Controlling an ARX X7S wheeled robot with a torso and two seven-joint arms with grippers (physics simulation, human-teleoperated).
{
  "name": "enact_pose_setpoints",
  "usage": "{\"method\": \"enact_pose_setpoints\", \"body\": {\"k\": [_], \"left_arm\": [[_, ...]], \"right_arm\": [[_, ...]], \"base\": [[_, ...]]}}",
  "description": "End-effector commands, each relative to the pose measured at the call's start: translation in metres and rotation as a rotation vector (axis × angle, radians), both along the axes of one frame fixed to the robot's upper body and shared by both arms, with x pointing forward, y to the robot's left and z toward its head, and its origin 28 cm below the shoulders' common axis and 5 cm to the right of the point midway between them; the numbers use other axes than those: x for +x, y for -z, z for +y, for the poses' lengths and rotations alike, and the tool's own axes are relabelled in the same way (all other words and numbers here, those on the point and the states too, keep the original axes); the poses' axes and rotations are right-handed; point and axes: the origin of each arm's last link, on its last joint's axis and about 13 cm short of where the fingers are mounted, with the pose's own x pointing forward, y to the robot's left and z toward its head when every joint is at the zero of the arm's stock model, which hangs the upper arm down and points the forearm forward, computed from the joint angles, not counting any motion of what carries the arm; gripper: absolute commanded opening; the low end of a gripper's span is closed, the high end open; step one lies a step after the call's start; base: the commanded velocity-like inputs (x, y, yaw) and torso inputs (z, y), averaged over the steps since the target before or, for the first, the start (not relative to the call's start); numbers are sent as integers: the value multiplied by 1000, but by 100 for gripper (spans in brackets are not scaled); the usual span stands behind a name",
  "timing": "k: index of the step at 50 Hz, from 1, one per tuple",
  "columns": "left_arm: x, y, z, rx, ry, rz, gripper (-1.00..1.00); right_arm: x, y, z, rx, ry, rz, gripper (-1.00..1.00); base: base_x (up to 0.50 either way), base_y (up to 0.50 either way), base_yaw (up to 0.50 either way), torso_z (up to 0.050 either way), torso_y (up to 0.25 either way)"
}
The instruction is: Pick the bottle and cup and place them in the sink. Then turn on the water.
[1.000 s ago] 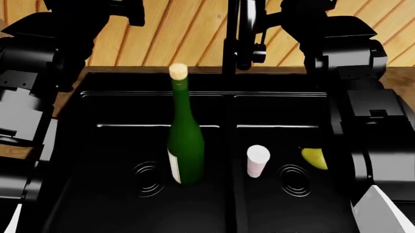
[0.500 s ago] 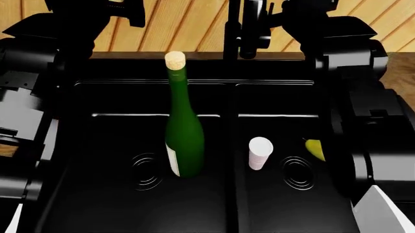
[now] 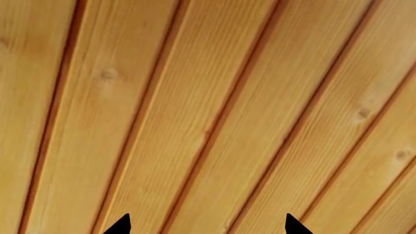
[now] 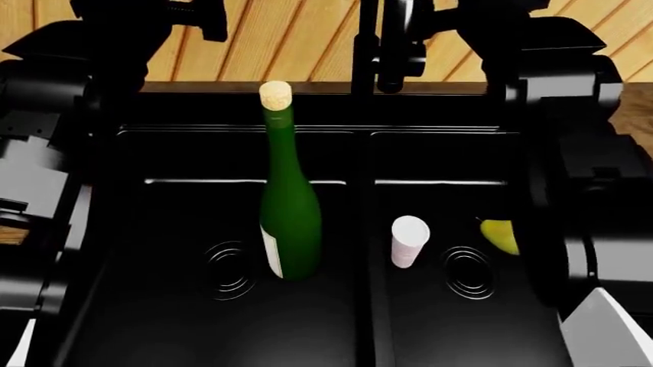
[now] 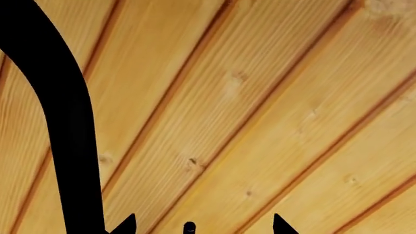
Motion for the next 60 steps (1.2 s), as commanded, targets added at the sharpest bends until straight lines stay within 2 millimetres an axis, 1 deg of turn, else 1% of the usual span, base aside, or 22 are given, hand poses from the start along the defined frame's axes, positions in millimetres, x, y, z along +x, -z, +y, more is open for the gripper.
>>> {"method": "enact_pose_setpoints", "body": {"k": [1,8,22,60], "left_arm": [[1,-6,1,-6,1,-9,100],[1,-16,-1,-4,7,-26,100],[-1,-16,-3,9,17,-25,100],[1,-11,-2,13,23,-17,100]], "right_arm": [[-2,-13,-1,-4,21,-31,100],[-3,-20,-1,-12,21,-43,100],[-2,-16,0,-7,11,-34,100],[-2,-13,0,-9,14,-24,100]], "base": [[0,0,0,0,0],[0,0,0,0,0],[0,0,0,0,0],[0,0,0,0,-119]]}}
